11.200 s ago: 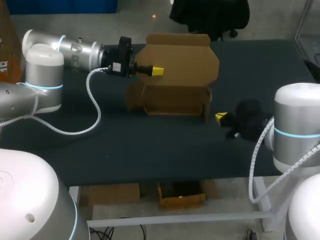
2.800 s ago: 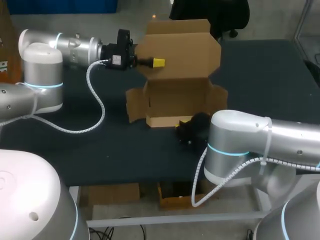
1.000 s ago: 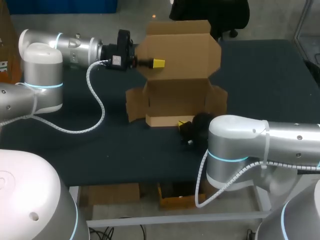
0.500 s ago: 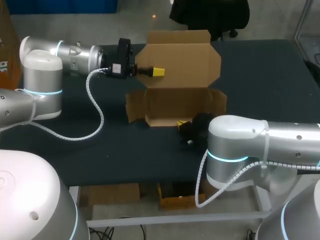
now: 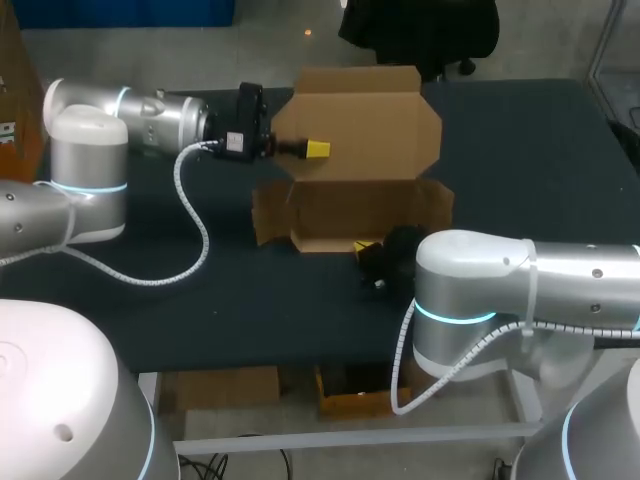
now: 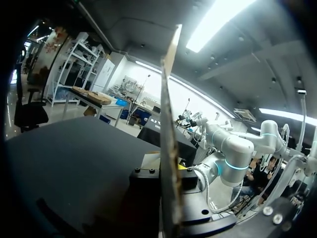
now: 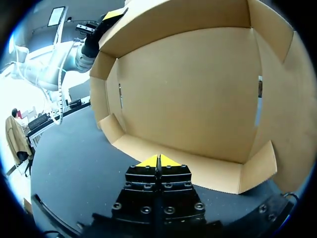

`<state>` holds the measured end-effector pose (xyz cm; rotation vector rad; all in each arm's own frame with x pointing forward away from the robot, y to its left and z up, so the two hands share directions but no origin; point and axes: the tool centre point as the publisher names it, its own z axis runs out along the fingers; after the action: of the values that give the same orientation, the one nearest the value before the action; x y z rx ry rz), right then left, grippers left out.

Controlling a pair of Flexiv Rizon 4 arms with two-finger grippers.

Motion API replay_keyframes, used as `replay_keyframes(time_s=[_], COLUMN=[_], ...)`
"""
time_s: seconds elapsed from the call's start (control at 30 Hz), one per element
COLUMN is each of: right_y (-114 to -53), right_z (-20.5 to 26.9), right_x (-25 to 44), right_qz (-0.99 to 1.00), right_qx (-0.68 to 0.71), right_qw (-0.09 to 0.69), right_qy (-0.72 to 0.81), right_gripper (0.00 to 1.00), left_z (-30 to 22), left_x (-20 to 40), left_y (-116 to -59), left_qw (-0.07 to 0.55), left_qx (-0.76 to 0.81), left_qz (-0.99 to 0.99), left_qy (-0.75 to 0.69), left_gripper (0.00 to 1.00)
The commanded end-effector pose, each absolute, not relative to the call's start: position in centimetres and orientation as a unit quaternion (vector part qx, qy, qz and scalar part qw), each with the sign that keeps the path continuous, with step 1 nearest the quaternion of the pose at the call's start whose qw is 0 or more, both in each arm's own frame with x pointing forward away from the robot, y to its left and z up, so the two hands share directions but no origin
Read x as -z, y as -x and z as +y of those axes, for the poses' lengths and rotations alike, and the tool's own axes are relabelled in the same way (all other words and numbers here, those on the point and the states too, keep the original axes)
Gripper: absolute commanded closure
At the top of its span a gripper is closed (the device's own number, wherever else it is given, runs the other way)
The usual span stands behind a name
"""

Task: Assemble the packaging by folding the flat box into shape, placing the metal phone stand inside, and closing the box properly

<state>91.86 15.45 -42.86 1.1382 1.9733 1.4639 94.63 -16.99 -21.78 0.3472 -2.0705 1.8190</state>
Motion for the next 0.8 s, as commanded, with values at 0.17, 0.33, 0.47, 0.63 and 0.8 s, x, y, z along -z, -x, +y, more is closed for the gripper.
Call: replay_keyframes(time_s=[0.17, 0.33, 0.47, 0.63, 0.8], right_y=[-92.2, -92.2, -92.3, -92.3, -92.4], right_z=[15.8, 15.8, 15.8, 15.8, 15.8], right_x=[43.3, 43.3, 43.2, 43.2, 43.1], right_qz=[0.713, 0.713, 0.713, 0.714, 0.714], right_qx=[-0.527, -0.527, -0.527, -0.526, -0.527], right_qw=[0.214, 0.214, 0.215, 0.215, 0.215], right_qy=[-0.410, -0.410, -0.409, -0.409, -0.408], right_gripper=[1.00, 1.00, 1.00, 1.00, 1.00], left_z=[-17.2, -17.2, -17.2, -17.2, -17.3], left_x=[23.0, 23.3, 23.5, 23.5, 23.3], left_y=[-95.6, -95.9, -95.8, -95.1, -94.4], left_qw=[0.191, 0.193, 0.193, 0.192, 0.187], left_qx=[-0.642, -0.642, -0.642, -0.642, -0.642], left_qz=[-0.732, -0.732, -0.732, -0.733, -0.735], left_qy=[-0.122, -0.122, -0.122, -0.119, -0.111], left_gripper=[1.00, 1.00, 1.00, 1.00, 1.00])
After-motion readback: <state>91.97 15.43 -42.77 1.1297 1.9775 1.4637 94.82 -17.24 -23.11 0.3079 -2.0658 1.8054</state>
